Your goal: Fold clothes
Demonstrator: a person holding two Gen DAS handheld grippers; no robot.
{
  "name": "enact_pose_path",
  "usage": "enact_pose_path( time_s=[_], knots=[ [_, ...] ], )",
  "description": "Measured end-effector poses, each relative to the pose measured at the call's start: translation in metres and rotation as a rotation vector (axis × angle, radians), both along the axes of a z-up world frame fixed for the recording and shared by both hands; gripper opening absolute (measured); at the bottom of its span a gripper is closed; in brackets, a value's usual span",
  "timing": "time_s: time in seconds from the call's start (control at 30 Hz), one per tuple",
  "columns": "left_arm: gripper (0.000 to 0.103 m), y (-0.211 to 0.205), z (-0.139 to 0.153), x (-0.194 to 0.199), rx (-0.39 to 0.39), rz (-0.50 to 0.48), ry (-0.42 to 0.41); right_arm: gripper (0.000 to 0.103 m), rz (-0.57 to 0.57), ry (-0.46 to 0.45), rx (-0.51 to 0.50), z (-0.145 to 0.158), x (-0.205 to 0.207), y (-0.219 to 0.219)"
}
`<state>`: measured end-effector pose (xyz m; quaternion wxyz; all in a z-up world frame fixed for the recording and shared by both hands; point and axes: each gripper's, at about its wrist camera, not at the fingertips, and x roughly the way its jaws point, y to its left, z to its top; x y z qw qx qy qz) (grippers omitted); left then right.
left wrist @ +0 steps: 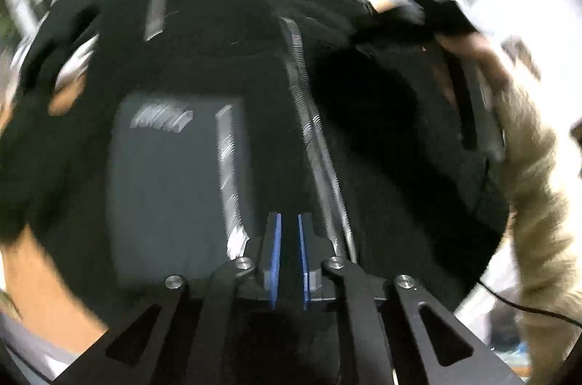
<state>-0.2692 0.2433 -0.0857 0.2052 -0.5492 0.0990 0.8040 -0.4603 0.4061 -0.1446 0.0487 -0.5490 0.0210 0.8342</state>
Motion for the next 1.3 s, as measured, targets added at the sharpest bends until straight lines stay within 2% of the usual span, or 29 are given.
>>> enact_pose_path(
  time_s=[0.03, 0.07, 0.13, 0.23, 0.33, 0.4, 0.5, 0.57, 0.7, 0.73, 0.77, 0.83, 0.9, 0.93, 1.0, 1.03, 1.1, 1.13, 1.17, 1.2, 1.23, 1.3],
  knots=[
    [0.009, 0.022, -0.007, -0.014, -0.045, -0.024, 0.0, 0.036, -0.008, -0.011, 0.007, -0.004, -0.009, 0.002],
    [0.009, 0.034, -0.012, -0.023, -0.052, -0.042, -0.012, 0.036, -0.015, -0.021, 0.014, -0.008, -0.018, 0.004],
    [0.008, 0.056, -0.021, -0.05, -0.011, -0.061, -0.051, 0.036, -0.058, -0.009, -0.02, -0.008, -0.027, 0.016],
    [0.008, 0.079, -0.022, -0.092, 0.026, -0.025, 0.018, 0.038, -0.123, 0.041, -0.084, 0.001, -0.018, 0.044],
    [0.008, 0.085, -0.026, -0.119, 0.117, 0.015, 0.006, 0.04, -0.116, 0.054, -0.044, 0.001, 0.004, 0.064],
    [0.008, 0.086, -0.046, -0.133, 0.078, 0.058, -0.039, 0.039, -0.1, 0.028, -0.02, -0.007, 0.015, 0.077],
    [0.004, 0.068, -0.06, -0.139, 0.111, 0.125, -0.108, 0.039, -0.084, 0.008, -0.067, -0.027, 0.024, 0.096],
    [0.004, 0.06, -0.062, -0.138, 0.121, 0.13, -0.131, 0.039, -0.082, 0.022, -0.075, -0.03, 0.029, 0.101],
    [0.003, 0.058, -0.061, -0.127, 0.118, 0.121, -0.108, 0.042, -0.114, 0.031, -0.03, -0.033, 0.021, 0.097],
    [0.003, 0.057, -0.056, -0.123, 0.121, 0.116, -0.124, 0.042, -0.12, 0.032, -0.017, -0.032, 0.019, 0.094],
    [0.003, 0.053, -0.05, -0.12, 0.149, 0.111, -0.146, 0.042, -0.108, 0.033, 0.001, -0.028, 0.022, 0.089],
    [0.003, 0.031, -0.026, -0.117, 0.284, 0.086, -0.151, 0.042, -0.084, 0.035, 0.037, -0.02, 0.027, 0.078],
    [0.003, -0.002, 0.001, -0.125, 0.216, 0.154, -0.024, 0.046, -0.06, 0.036, 0.072, -0.012, 0.032, 0.067],
    [0.003, -0.021, 0.001, -0.135, 0.148, 0.216, 0.002, 0.049, -0.048, 0.037, 0.09, -0.008, 0.034, 0.062],
    [0.003, -0.061, -0.003, -0.156, 0.006, 0.346, 0.044, 0.049, -0.046, 0.034, 0.144, -0.002, 0.037, 0.055],
    [0.003, -0.08, -0.005, -0.166, -0.065, 0.41, 0.066, 0.049, -0.101, 0.016, 0.206, -0.008, 0.033, 0.061],
    [0.003, -0.124, -0.032, -0.181, -0.125, 0.486, -0.028, 0.05, -0.165, -0.009, 0.223, -0.021, 0.03, 0.074],
    [0.003, -0.139, -0.045, -0.181, -0.153, 0.498, -0.053, 0.048, -0.178, -0.016, 0.189, -0.029, 0.03, 0.079],
    [0.004, -0.152, -0.058, -0.18, -0.179, 0.506, -0.075, 0.051, -0.192, -0.02, 0.17, -0.035, 0.03, 0.084],
    [0.004, -0.16, -0.058, -0.175, -0.188, 0.498, -0.026, 0.065, -0.207, -0.018, 0.188, -0.036, 0.031, 0.088],
    [0.004, -0.161, -0.059, -0.172, -0.219, 0.495, -0.01, 0.073, -0.221, -0.019, 0.196, -0.036, 0.032, 0.091],
    [0.003, -0.153, -0.058, -0.168, -0.269, 0.482, 0.001, 0.07, -0.25, -0.031, 0.128, -0.034, 0.035, 0.099]
  ],
)
